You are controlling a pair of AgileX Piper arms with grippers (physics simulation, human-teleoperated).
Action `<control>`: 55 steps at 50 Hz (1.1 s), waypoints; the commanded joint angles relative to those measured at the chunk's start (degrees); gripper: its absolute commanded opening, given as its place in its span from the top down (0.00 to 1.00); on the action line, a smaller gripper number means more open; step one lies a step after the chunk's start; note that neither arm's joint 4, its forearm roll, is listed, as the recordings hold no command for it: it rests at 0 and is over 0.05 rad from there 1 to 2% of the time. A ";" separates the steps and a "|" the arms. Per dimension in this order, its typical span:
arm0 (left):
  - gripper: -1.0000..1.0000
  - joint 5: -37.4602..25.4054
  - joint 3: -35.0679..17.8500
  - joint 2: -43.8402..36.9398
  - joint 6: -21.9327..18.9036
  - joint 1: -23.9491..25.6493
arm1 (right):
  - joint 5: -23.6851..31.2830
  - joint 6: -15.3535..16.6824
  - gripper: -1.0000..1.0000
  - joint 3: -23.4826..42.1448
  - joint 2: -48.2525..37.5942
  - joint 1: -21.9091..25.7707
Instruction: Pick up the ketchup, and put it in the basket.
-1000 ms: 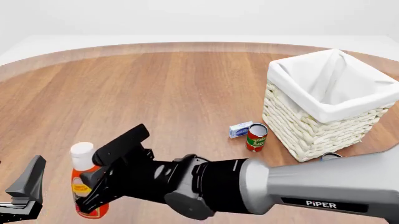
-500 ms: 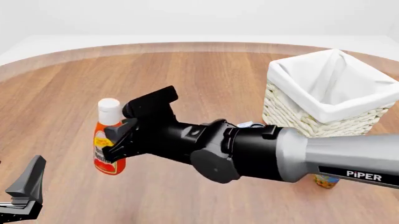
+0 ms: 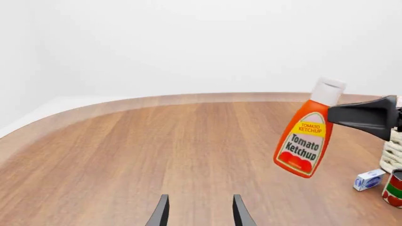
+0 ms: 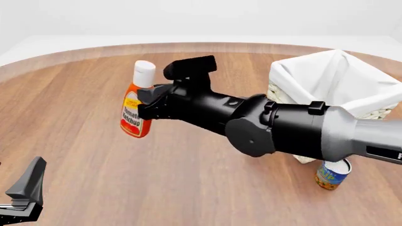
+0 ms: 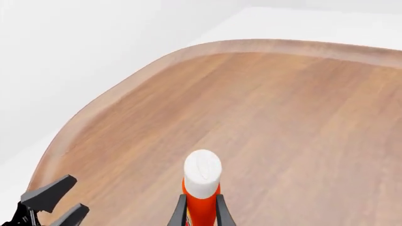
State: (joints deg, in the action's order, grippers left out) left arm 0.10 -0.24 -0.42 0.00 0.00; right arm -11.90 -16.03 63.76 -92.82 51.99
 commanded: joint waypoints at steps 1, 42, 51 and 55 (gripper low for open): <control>0.00 0.00 0.00 0.00 0.00 0.00 | -0.92 -1.21 1.00 -0.49 3.00 -4.35; 0.00 0.00 0.00 0.00 0.00 0.00 | -8.28 -8.57 1.00 -6.08 9.08 -24.40; 0.00 0.00 0.00 0.00 0.00 0.00 | -10.94 -9.18 1.00 -9.00 12.01 -28.91; 0.00 0.00 0.00 0.00 0.00 0.00 | -11.13 -8.50 1.00 -9.57 12.94 -30.99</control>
State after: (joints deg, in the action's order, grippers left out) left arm 0.10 -0.24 -0.42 0.00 0.00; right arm -21.18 -23.57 55.95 -82.42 25.83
